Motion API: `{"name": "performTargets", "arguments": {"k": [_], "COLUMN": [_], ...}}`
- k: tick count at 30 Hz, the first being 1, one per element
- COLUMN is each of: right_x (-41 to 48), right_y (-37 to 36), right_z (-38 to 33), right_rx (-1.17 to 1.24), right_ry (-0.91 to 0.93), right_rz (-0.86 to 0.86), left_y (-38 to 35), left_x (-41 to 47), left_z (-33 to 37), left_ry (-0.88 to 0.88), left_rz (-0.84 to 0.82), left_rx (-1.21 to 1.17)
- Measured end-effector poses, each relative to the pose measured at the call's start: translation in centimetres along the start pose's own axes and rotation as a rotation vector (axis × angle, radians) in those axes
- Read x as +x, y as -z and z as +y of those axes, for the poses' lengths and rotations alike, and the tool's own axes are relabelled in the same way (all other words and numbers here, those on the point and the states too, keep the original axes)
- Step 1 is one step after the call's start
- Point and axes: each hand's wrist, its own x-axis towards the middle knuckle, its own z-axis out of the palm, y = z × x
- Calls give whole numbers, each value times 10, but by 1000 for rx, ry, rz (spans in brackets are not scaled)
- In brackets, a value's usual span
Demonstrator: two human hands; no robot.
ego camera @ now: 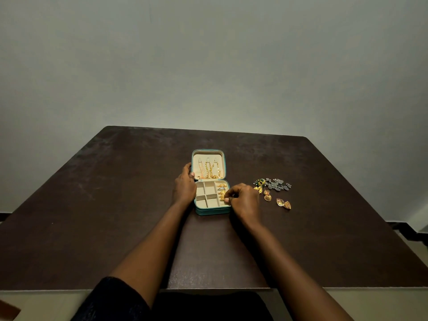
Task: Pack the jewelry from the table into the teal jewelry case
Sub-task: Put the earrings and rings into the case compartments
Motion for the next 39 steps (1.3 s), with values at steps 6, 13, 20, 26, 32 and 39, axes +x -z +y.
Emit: {"name": "performTargets", "arguments": {"k": [6, 13, 20, 26, 32, 39], "right_x": [2, 14, 63, 97, 109, 124], "right_y": [2, 12, 62, 78, 73, 71], "right_z": [3, 18, 56, 72, 63, 56], "right_rx": [-33, 37, 152, -194, -323, -172], "right_ry": [26, -64, -238, -135, -9, -9], "right_rz": [-33, 1, 205, -40, -281, -354], "left_y": [1, 2, 3, 4, 6, 6], "left_x": [-1, -1, -3, 0, -2, -2], "left_z": [2, 4, 6, 5, 7, 8], "left_ry": [8, 23, 28, 36, 20, 23], "left_rz": [0, -5, 23, 18, 18, 12], "left_rx": [0, -25, -41, -74, -79, -76]}}
